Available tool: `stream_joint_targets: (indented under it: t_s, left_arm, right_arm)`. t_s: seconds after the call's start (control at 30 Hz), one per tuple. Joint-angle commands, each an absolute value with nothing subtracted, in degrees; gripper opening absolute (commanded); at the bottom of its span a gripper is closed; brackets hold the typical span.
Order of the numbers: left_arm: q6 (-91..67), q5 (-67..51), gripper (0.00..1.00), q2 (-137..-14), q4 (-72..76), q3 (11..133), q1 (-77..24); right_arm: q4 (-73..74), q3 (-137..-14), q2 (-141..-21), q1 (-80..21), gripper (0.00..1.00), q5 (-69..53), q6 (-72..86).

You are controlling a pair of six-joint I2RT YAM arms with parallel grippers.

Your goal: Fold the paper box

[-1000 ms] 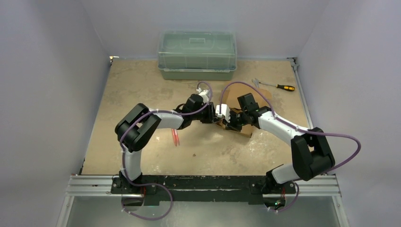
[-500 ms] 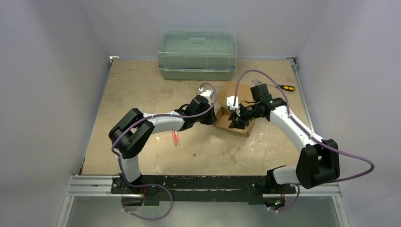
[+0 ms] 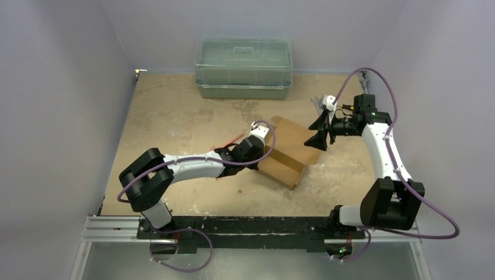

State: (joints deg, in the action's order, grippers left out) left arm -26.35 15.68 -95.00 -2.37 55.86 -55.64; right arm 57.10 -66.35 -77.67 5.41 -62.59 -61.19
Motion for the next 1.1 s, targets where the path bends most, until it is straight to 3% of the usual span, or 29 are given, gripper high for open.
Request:
stream_joint_targets:
  t_s: [0.0, 0.13, 0.3, 1.07]
  left_arm:
    - [-25.2, 22.4, 0.11, -91.5, -5.6, 52.7, -56.6]
    - [-25.1, 24.8, 0.11, -89.5, -5.7, 51.0, -57.4]
    - [-23.7, 26.6, 0.11, -86.3, -3.3, 47.5, -58.0]
    - [-13.4, 29.9, 0.10, -77.3, 7.3, 39.2, -62.6]
  right_arm:
    - [47.1, -65.0, -75.6, 8.2, 0.76, -62.6, -48.3]
    - [30.9, -61.6, -73.9, 8.4, 0.89, -56.1, -32.3]
    - [34.3, -64.9, -82.1, 8.5, 0.98, -55.0, -32.9]
    - [38.7, -70.7, -99.0, 5.5, 0.99, -59.4, -31.7]
